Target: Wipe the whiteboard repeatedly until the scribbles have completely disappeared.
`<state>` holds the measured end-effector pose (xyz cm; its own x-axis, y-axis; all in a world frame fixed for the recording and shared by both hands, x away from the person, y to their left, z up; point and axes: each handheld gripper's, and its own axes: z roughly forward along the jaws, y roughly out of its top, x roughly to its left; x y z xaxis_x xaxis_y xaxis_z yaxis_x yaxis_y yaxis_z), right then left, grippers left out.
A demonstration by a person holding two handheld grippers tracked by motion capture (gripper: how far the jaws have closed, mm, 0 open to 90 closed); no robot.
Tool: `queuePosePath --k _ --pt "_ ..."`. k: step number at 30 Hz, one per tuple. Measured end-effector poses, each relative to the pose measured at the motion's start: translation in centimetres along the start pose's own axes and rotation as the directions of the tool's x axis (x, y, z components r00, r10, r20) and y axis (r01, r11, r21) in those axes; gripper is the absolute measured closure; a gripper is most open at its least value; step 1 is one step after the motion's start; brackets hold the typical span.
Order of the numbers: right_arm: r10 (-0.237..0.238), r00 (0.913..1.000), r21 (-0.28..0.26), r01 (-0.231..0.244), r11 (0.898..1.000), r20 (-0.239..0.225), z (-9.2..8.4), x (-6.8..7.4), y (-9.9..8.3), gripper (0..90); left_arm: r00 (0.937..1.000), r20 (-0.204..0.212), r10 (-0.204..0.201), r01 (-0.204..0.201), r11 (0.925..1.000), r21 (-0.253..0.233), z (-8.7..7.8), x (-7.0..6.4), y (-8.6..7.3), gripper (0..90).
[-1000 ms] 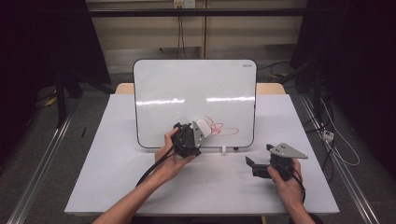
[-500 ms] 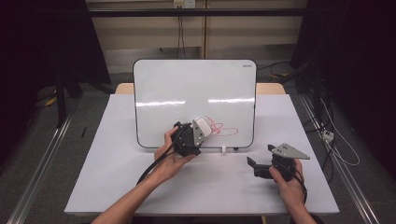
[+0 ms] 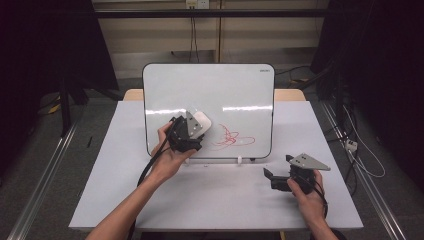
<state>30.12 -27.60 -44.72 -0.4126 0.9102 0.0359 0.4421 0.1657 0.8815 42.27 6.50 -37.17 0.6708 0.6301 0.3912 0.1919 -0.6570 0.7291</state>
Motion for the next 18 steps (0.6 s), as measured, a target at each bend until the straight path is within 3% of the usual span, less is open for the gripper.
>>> queuePosePath --k 2,7,9,18 --pt "0.001 1.0 0.001 -0.001 1.0 0.0 0.0 0.0 0.0 5.8 0.9995 0.005 -0.031 0.031 0.9995 -0.006 -0.1 0.5 0.2 30.2" --pt "0.0 1.0 0.0 0.0 1.0 0.001 0.0 0.0 0.0 5.8 0.9986 -0.014 -0.051 0.051 0.9986 -0.012 0.0 1.3 0.7 30.2" --pt "0.0 1.0 0.001 0.0 1.0 0.001 0.0 0.0 0.0 5.8 0.9991 -0.028 -0.03 0.03 0.9995 0.0 0.1 1.1 0.9 30.2" --pt "-0.006 1.0 0.002 0.006 1.0 -0.003 0.2 0.2 0.1 5.8 0.9987 -0.046 -0.02 0.02 0.9998 0.001 0.4 0.5 1.6 30.2"
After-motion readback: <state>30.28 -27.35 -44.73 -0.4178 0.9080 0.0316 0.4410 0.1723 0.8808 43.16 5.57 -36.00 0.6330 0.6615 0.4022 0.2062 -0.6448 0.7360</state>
